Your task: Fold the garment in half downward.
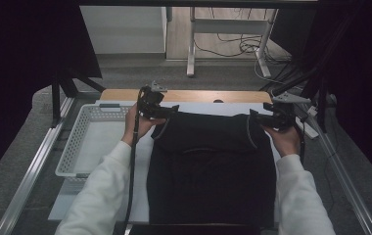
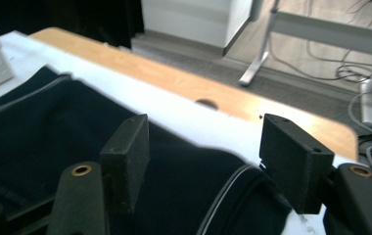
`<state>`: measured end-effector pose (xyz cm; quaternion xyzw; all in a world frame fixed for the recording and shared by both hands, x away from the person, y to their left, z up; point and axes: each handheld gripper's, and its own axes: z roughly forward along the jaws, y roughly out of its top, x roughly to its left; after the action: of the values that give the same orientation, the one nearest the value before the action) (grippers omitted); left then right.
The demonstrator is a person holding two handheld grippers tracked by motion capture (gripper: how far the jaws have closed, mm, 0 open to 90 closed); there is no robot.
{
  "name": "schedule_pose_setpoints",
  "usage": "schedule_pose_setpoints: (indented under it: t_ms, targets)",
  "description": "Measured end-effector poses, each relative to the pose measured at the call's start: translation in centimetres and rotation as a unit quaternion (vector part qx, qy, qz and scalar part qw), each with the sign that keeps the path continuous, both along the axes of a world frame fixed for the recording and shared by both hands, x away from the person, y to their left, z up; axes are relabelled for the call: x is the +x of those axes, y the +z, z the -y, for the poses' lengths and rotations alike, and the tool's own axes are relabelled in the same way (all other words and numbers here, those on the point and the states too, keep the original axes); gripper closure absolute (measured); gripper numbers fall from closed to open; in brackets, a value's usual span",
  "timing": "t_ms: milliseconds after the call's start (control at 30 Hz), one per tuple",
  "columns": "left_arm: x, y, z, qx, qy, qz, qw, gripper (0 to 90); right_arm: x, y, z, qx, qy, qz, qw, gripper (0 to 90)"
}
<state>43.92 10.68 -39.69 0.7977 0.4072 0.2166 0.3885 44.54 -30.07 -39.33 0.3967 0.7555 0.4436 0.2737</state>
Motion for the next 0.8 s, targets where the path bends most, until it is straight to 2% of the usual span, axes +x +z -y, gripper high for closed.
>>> schedule_pose_setpoints:
  t_ms: [167,233,300,333,400,600,633,667,767,800]
  targets:
    - [-1.3,-1.0,0.2,0.004,-0.017,-0.009,0.9998,27.5,-1.3,-1.4,-0.3,-0.004,0.019,-0.015,0.9997,35.5]
    - [-2.2,-2.0,0.4,-0.002,-0.029,-0.022,0.9993,27.5,-2.2,-2.6,-0.5,-0.008,0.03,-0.033,0.999,35.5]
    - [-2.5,-2.4,0.4,-0.003,-0.032,-0.025,0.9992,27.7,-2.6,-3.1,-0.6,-0.011,0.029,-0.036,0.9988,35.5]
    - [-3.0,-3.2,0.6,-0.002,-0.038,-0.03,0.9988,27.6,-3.2,-3.9,-0.7,-0.016,0.035,-0.041,0.9984,35.5]
    - [-3.3,-4.0,0.7,-0.006,-0.042,-0.037,0.9984,27.7,-3.6,-4.4,-0.8,-0.021,0.038,-0.043,0.9981,35.5]
    - [-3.5,-6.4,1.0,-0.003,-0.048,-0.06,0.997,27.6,-3.9,-5.8,-1.0,-0.029,0.047,-0.063,0.9965,35.5]
    - [-3.5,-6.4,1.0,-0.003,-0.048,-0.06,0.997,27.6,-3.9,-6.1,-1.0,-0.03,0.047,-0.068,0.9962,35.5]
    - [-3.5,-7.2,1.1,-0.003,-0.049,-0.068,0.9965,27.5,-3.8,-6.4,-1.1,-0.033,0.048,-0.071,0.9957,35.5]
    - [-3.5,-7.9,1.3,0.003,-0.049,-0.072,0.9962,27.2,-3.7,-7.2,-1.5,-0.042,0.051,-0.077,0.9948,35.5]
    - [-3.4,-8.3,1.5,0.009,-0.049,-0.078,0.9957,26.7,-3.7,-7.5,-1.6,-0.038,0.054,-0.078,0.9948,35.6]
